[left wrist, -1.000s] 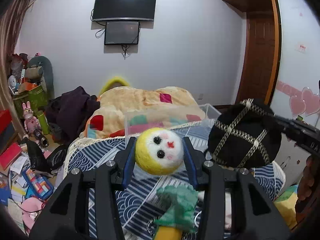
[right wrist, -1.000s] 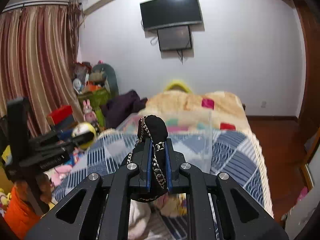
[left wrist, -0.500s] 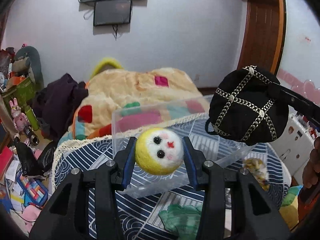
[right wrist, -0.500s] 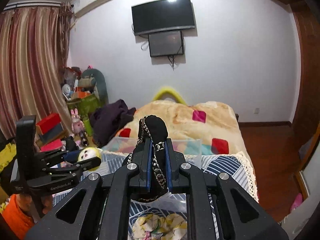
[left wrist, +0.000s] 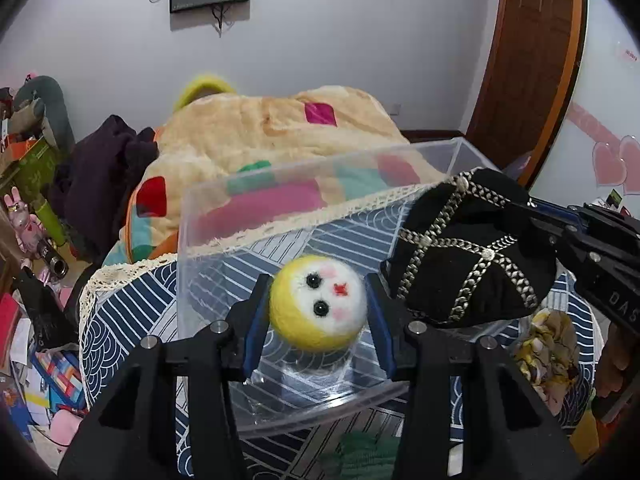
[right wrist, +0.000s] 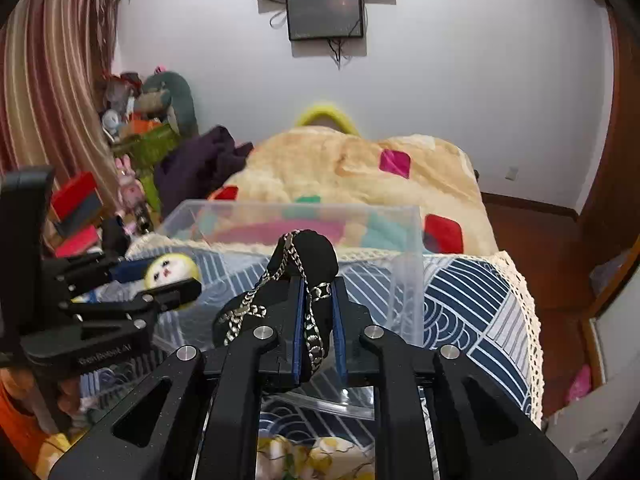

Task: Organize soft objects
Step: 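Carry the ball with left gripper into the clear box while right gripper drops the hat in, then grasp the green knit glove with left gripper while right gripper grasps the floral scrunchie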

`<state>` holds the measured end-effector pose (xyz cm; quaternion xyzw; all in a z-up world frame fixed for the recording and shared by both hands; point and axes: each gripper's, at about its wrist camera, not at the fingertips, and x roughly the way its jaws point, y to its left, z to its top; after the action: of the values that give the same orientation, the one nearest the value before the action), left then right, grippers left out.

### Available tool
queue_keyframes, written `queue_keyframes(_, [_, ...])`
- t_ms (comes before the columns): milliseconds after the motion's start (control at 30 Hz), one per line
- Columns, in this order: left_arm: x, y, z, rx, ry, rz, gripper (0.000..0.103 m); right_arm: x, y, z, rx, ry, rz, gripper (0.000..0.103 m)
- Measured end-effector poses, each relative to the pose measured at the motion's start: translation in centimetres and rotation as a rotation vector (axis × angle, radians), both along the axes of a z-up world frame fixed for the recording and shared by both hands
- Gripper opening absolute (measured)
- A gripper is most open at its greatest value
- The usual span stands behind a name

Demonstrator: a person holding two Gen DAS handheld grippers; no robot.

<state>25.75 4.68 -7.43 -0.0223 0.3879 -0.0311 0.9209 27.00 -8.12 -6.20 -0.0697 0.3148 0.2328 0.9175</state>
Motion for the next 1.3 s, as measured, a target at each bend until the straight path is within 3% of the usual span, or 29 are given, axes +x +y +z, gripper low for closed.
queue_keyframes(167, [0.0, 0.2, -0.1, -0.008, 0.01, 0.003, 0.048, 0.1, -0.2, -0.2, -0.032, 0.008, -0.008, 0.02])
queue_keyframes(233, [-0.4, 0.1, 0.1, -0.006, 0.004, -0.002, 0.052, -0.2, -0.6, 0.1, -0.011, 0.009, 0.001, 0.035])
queue_keyframes(333, [-1.2, -0.1, 0.7, 0.004, -0.019, -0.012, 0.06, -0.9, -1.0, 0.7, 0.006, -0.015, 0.005, 0.049])
queue_keyframes(567, [-4.1, -0.7, 3.0, 0.035, -0.093, -0.014, 0.08, -3.5, -2.1, 2.8, 0.034, -0.104, -0.009, 0.068])
queue_keyframes(633, [-5.2, -0.7, 3.6, 0.033, -0.118, -0.012, 0.088, -4.6, -2.8, 3.0, 0.056, -0.121, -0.009, 0.078])
queue_keyframes(700, [-6.5, -0.7, 4.0, 0.02, -0.137, -0.011, 0.094, -5.6, -3.4, 3.0, 0.078, -0.129, -0.011, 0.081])
queue_keyframes(867, [-9.0, -0.9, 3.6, 0.012, -0.135, -0.007, 0.095, -7.5, -4.6, 2.3, 0.08, -0.125, -0.017, 0.081])
queue_keyframes(1300, [-13.4, -1.5, -1.8, -0.037, -0.049, -0.012, 0.094, -9.4, -5.9, -3.1, 0.05, 0.002, -0.017, 0.081])
